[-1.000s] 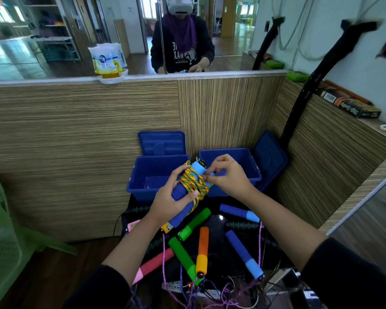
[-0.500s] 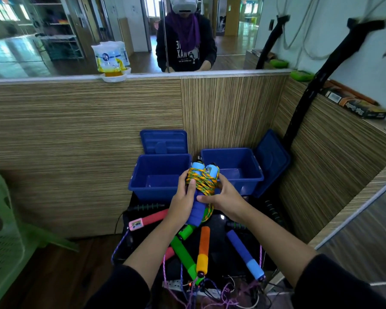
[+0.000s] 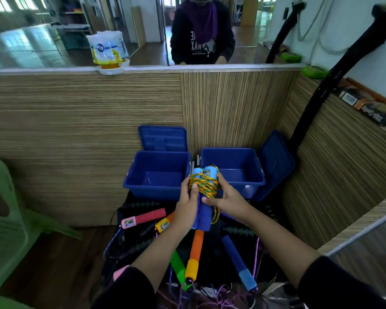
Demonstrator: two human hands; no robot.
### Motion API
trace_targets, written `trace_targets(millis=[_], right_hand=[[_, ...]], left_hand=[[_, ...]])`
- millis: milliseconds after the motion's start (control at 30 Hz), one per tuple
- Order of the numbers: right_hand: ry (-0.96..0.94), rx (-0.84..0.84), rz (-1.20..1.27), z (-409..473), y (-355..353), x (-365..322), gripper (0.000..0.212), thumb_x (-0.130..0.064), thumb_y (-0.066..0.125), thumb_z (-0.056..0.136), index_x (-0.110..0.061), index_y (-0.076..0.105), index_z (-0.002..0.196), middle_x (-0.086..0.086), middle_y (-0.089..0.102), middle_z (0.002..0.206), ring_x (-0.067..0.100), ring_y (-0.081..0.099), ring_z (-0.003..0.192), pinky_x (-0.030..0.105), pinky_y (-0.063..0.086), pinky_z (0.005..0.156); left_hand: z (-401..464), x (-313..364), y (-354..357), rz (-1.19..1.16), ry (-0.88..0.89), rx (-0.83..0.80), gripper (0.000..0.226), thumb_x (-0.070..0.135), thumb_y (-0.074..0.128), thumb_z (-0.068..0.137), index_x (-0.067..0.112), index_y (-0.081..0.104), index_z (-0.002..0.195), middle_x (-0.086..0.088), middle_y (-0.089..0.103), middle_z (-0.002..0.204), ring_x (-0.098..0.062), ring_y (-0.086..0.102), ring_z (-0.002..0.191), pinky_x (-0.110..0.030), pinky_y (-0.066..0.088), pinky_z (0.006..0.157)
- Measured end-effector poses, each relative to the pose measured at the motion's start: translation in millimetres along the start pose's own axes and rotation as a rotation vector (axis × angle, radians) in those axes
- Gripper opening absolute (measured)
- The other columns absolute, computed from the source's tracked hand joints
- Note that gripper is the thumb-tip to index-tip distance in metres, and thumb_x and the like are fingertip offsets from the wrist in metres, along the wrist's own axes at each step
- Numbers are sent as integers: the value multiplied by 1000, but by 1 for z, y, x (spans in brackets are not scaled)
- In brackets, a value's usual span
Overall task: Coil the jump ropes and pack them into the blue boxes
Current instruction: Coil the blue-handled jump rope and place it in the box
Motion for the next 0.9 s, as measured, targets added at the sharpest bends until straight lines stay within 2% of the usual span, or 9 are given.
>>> trace_targets(millis=[67, 167, 267, 367, 467, 533, 667, 800, 900], right_hand=[[14, -1, 22, 6, -5, 4, 98, -35, 76, 72, -35, 14, 148, -13, 54, 130, 2, 51, 119, 34, 41, 107], [-48, 44, 37, 12, -9, 5, 84, -21, 68, 85, -33, 14, 148, -27, 48, 124, -16, 46, 111, 4, 37, 92], [-91, 98, 51, 25, -9, 8, 76, -13, 65, 88, -25, 20, 148, -25, 44, 124, -14, 43, 110, -6, 32, 81], [-40, 73, 134, 47, 6, 19, 71, -6, 64, 87, -20, 28, 146, -18, 48, 128, -9, 48, 112, 2, 37, 90], [26, 60, 249, 73, 28, 21, 66, -1, 63, 86, -17, 34, 143, -8, 55, 129, -3, 54, 109, 29, 41, 106], [47, 55, 282, 96, 44, 19, 65, 0, 63, 86, -17, 36, 143, -1, 57, 130, 12, 56, 116, 40, 41, 108], [74, 71, 289, 149, 78, 9, 59, 0, 63, 86, -21, 41, 137, -5, 62, 119, 14, 59, 108, 33, 46, 99], [140, 90, 340, 206, 115, 11, 61, 6, 61, 85, -20, 40, 137, 1, 60, 113, 13, 59, 97, 29, 51, 84], [196, 115, 302, 241, 139, 22, 59, 4, 62, 85, -16, 43, 136, 0, 61, 112, 17, 58, 104, 33, 50, 91]], left_hand=[[6, -1, 6, -28, -13, 7, 58, 61, 42, 85, 36, 38, 138, 2, 55, 130, -16, 56, 116, -44, 46, 102], [13, 4, 9, -20, -15, 37, 59, 60, 42, 88, 37, 36, 142, 6, 52, 135, -12, 53, 120, -36, 44, 103], [20, 7, 1, 26, -5, 99, 42, 38, 37, 103, 33, 34, 144, 12, 46, 131, -7, 47, 116, -23, 36, 95], [29, 0, -20, 130, -25, 136, 40, 32, 34, 104, 30, 36, 145, 12, 46, 130, -8, 46, 117, -24, 35, 99], [48, -13, -61, 209, -67, 176, 40, 34, 36, 103, 27, 43, 142, -1, 53, 133, -20, 52, 121, -40, 39, 106], [66, -21, -97, 318, -61, 201, 37, 29, 39, 103, 18, 49, 136, -11, 57, 127, -26, 53, 119, -39, 39, 105], [107, -28, -173, 688, 6, 244, 36, 18, 50, 98, 4, 53, 131, -15, 55, 128, -31, 49, 122, -39, 35, 105], [147, -46, -213, 815, 14, 173, 45, 17, 48, 98, 6, 42, 141, -13, 44, 142, -28, 38, 131, -31, 27, 107], [170, -63, -226, 841, 56, 127, 50, 18, 48, 98, 8, 36, 146, -9, 36, 151, -24, 32, 139, -25, 22, 111]])
Point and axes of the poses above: each hand's wrist, its own z-axis towards the middle knuckle, its own y-axis out of the palm, x = y × z, the point moved 9 cm from there along z, towards the middle knuckle
